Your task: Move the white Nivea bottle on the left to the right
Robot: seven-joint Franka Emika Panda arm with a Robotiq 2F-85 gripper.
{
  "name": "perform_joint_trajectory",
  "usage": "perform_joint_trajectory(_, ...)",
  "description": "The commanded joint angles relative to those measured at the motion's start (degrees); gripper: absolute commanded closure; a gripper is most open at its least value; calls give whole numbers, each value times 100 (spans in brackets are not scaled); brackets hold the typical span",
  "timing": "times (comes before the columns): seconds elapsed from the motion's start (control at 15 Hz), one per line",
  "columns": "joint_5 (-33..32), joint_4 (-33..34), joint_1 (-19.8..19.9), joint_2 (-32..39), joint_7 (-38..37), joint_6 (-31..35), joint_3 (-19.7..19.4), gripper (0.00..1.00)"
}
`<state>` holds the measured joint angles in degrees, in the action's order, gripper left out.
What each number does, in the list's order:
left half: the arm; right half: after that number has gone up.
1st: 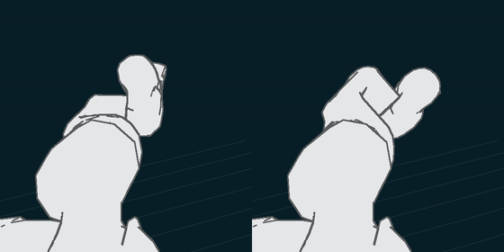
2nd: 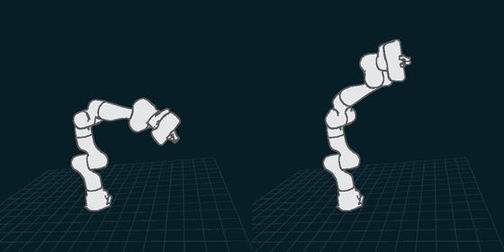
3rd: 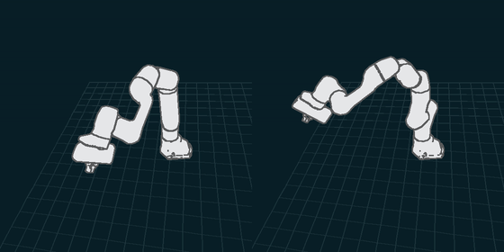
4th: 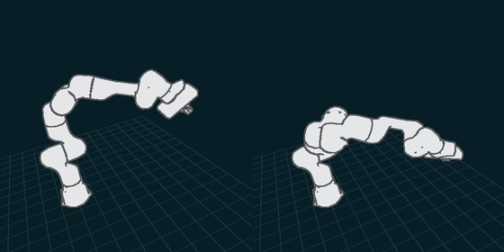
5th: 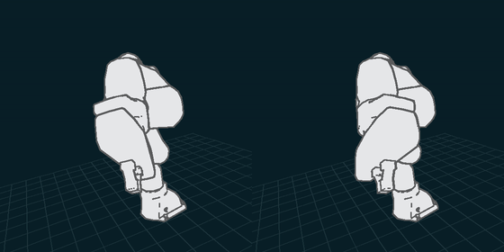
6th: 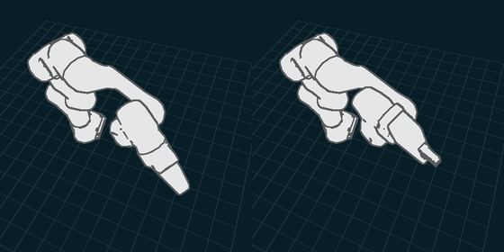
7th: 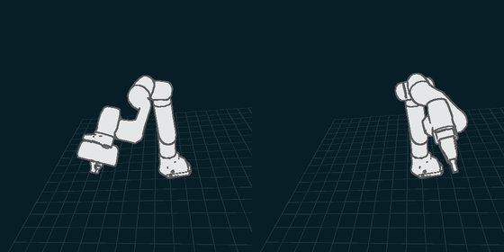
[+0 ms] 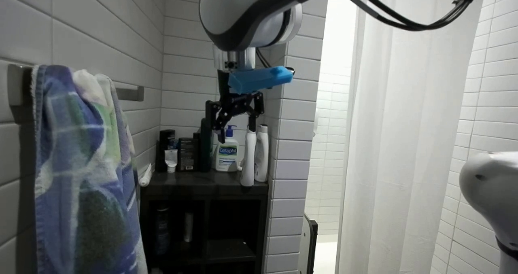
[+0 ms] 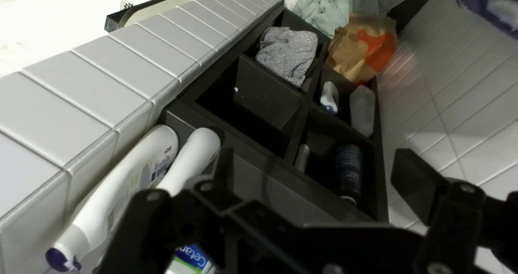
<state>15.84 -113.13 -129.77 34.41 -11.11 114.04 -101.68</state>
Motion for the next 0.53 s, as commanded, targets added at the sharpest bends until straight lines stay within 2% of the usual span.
perform_joint_trajectory(0.0,-237,-113,-770,-737,629,-291,-500,0)
perform_joint_trajectory(0.27,-256,-112,-1269,-794,1365,-1254,-922,0)
perform_joint_trajectory(0.47,-259,-149,-1432,-669,1834,-1887,-1115,0)
